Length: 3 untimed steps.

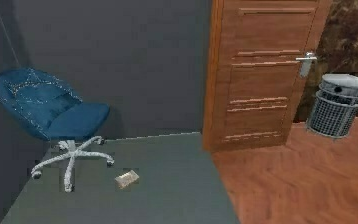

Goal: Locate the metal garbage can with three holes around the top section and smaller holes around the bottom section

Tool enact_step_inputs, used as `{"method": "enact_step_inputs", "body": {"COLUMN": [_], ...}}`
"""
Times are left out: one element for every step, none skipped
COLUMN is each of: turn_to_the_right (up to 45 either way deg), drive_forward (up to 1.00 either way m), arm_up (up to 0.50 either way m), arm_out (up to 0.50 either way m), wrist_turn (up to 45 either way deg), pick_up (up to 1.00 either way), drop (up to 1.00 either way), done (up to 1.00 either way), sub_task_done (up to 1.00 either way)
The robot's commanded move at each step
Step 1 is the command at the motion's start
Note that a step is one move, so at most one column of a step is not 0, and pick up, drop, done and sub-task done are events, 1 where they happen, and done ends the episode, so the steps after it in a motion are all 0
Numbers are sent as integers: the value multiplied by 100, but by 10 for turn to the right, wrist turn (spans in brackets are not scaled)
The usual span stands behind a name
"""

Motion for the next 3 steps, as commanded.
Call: {"method": "enact_step_inputs", "body": {"turn_to_the_right": [0,60,0], "drive_forward": [20,0,50], "arm_up": [0,0,0], "arm_out": [0,0,0], "wrist_turn": [0,0,0], "pick_up": [0,0,0], "drop": [0,0,0], "done": [0,0,0], "sub_task_done": [0,0,0]}}
